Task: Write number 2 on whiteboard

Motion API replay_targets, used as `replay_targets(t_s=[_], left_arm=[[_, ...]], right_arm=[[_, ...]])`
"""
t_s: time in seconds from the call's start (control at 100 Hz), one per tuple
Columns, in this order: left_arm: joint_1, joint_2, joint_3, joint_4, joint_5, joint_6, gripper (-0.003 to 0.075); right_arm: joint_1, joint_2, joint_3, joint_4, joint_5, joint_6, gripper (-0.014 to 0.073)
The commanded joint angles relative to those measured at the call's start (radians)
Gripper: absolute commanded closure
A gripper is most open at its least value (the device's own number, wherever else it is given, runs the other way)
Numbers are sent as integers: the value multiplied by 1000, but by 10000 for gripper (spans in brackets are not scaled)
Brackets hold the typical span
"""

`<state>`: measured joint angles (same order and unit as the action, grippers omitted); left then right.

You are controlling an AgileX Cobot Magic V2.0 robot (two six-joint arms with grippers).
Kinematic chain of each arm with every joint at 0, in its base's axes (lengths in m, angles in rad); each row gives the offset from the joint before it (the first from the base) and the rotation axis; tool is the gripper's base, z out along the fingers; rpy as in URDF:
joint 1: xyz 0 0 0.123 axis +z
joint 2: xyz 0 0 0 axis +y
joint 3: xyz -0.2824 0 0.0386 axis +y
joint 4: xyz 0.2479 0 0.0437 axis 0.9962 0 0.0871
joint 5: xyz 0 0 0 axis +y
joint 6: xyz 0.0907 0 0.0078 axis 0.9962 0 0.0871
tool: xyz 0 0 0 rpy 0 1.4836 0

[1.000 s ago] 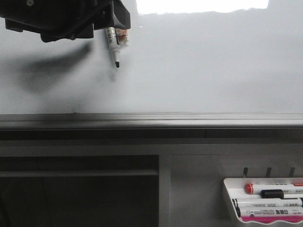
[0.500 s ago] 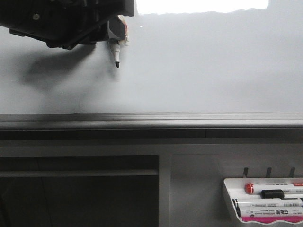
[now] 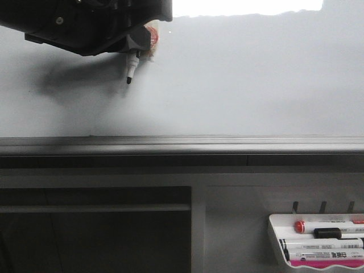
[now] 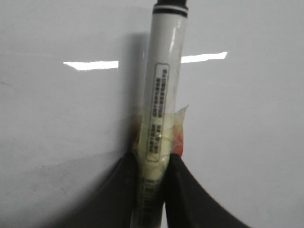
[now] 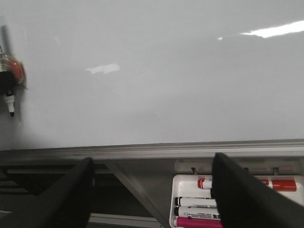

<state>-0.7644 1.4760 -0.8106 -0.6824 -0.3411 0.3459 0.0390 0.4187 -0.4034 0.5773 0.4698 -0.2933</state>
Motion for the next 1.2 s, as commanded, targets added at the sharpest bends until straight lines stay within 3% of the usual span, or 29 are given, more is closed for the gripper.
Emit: replay_targets(t_s=[0.0,0.2,0.38,0.55,0.81,1.19], left_arm=[[2,-42,-29,29,-6,-2,741],[-21,-143,-29,235,154,-2,741],[-97,-242,-29,501,442,-2,741],[-210,-264,-29,630,580,-2,741],[-345,-264,-29,727,598,-2,741],[-360,-257,-95,762,557,-2,741]], right_arm=[[-7,15,-35,16,-49,-13,130],[-7,19,-35,52,4,-35,130],[17,78,-74,344,175,-352,130],[25,191,-154,527,319,-546,130],[25,359,-295,547,520,-590,130],[25,547,-374,606,714,-640,130]])
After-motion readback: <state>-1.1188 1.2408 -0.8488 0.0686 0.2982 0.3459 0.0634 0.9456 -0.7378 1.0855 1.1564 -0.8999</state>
